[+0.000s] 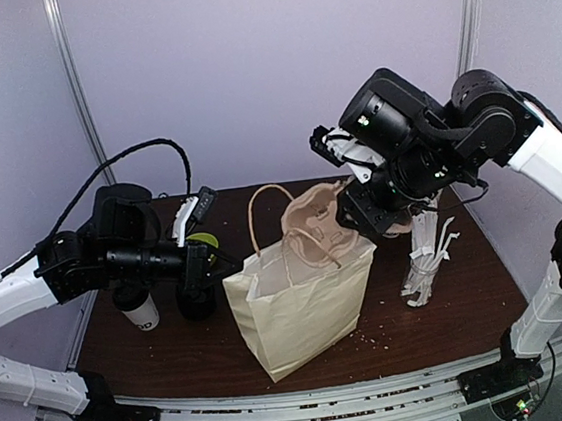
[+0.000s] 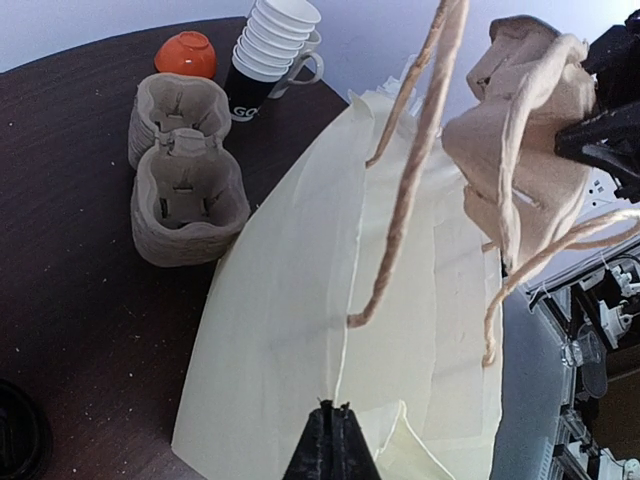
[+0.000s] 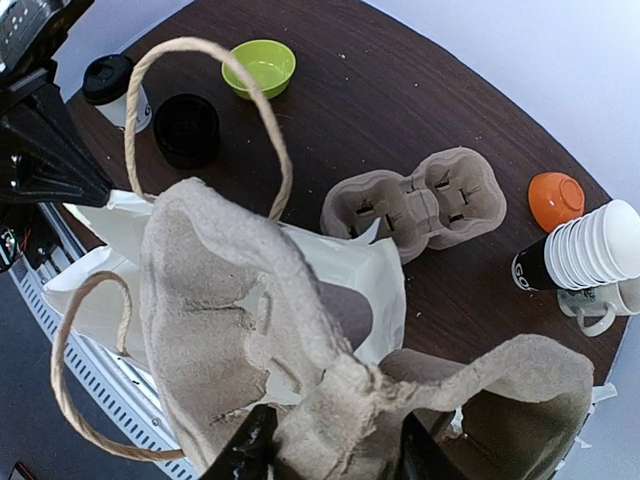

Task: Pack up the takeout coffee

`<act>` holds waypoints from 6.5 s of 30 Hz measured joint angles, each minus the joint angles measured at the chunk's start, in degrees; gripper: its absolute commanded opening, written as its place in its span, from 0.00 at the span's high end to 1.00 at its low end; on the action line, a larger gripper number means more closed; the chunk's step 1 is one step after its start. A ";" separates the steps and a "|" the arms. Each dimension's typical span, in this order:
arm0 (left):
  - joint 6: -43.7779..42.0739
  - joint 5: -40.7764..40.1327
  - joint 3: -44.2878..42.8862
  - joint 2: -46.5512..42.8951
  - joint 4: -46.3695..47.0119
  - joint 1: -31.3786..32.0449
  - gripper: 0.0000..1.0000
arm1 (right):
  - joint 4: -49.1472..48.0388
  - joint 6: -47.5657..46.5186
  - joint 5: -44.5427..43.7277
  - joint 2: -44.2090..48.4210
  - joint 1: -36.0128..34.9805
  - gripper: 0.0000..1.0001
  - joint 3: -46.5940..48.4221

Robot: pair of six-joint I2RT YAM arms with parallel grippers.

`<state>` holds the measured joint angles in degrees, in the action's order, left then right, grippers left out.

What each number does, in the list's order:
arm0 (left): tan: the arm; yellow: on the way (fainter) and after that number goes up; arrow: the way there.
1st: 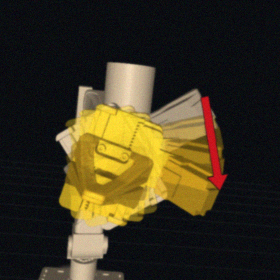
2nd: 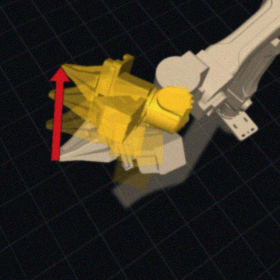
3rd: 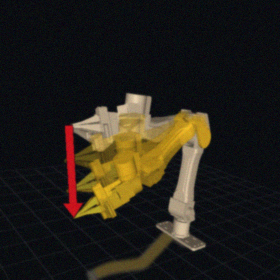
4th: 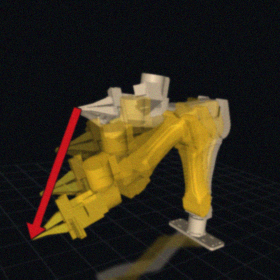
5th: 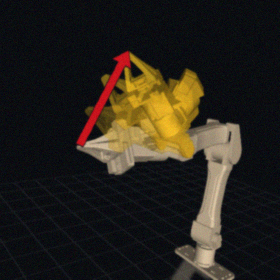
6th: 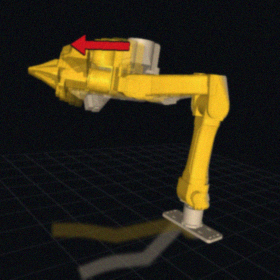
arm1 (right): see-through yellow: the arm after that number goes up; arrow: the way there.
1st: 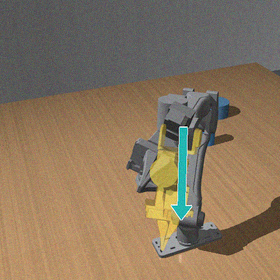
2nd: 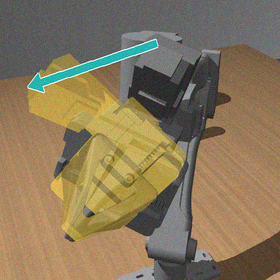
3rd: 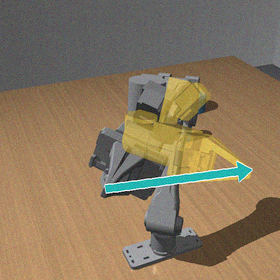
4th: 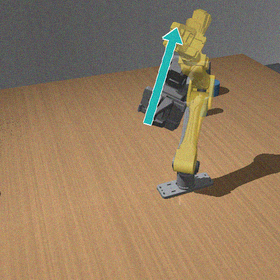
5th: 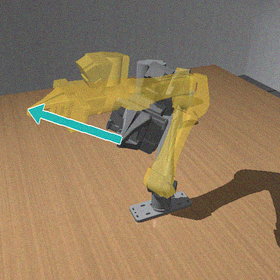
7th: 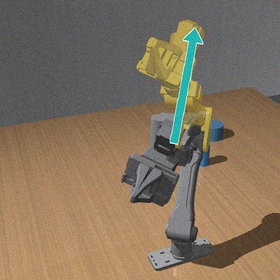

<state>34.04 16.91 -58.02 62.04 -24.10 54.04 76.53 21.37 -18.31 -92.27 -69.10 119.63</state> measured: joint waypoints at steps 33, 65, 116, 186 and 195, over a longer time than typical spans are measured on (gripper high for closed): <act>1.18 0.46 -1.57 0.33 -0.09 0.02 1.00 | 0.09 -0.26 -2.93 -9.40 -5.92 0.65 5.38; 2.56 0.42 -1.68 0.87 0.44 0.02 1.00 | -14.27 4.66 4.48 -9.57 -5.29 0.62 -15.91; -2.60 4.50 0.70 1.88 4.74 0.04 0.61 | -18.49 4.52 20.41 7.91 1.75 0.33 -22.77; -33.11 -34.62 -27.96 20.26 -15.02 20.13 1.00 | -24.02 3.41 17.07 21.44 -1.29 0.33 -29.31; -33.73 -40.19 -23.04 17.57 -13.11 21.11 1.00 | -26.73 4.39 15.87 21.66 -1.29 0.22 -30.53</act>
<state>0.32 -23.29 -81.06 79.61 -37.21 75.16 49.80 25.76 -2.44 -70.61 -70.39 89.10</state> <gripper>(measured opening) 0.006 0.777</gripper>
